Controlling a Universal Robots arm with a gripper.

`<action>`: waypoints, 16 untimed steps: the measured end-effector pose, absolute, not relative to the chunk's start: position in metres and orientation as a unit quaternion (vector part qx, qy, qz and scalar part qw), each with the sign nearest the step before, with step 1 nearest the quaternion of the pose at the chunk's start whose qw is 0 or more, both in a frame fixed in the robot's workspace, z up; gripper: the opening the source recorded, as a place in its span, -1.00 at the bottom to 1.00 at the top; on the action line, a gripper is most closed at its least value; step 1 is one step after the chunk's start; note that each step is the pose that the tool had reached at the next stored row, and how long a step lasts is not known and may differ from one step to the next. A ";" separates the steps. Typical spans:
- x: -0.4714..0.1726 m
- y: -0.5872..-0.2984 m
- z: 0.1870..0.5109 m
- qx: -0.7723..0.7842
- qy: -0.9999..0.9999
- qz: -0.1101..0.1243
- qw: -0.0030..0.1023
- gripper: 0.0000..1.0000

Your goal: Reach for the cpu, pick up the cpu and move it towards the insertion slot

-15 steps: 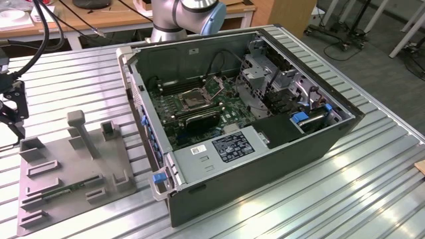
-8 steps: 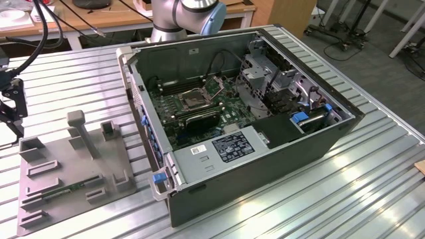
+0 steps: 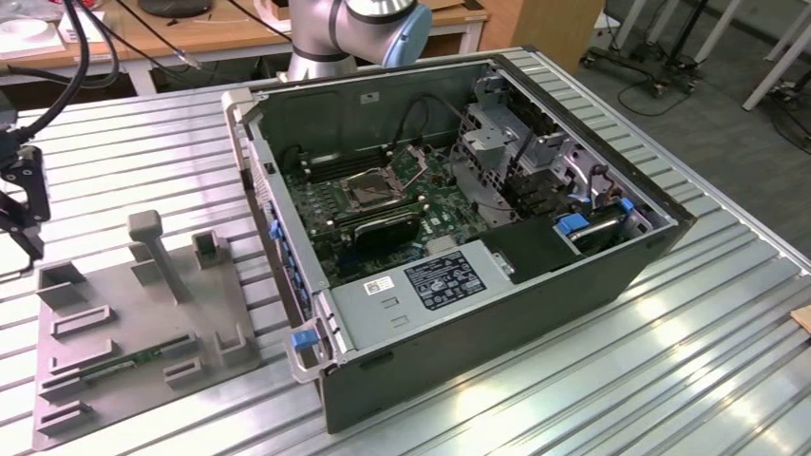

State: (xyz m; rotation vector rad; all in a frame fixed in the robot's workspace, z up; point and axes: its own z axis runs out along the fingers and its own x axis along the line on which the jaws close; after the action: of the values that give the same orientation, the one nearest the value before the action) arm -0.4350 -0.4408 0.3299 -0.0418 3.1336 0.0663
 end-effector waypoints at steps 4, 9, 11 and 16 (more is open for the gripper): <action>-0.435 -0.441 0.332 -0.013 1.000 0.021 0.004 0.08; -0.435 -0.441 0.335 -0.013 1.000 0.021 0.003 0.08; -0.435 -0.441 0.336 -0.013 1.000 0.021 0.004 0.08; -0.435 -0.441 0.342 -0.013 1.000 0.021 0.004 0.08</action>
State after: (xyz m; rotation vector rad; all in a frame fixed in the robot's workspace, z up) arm -0.4350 -0.4409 0.3422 -0.0418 3.1335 0.0663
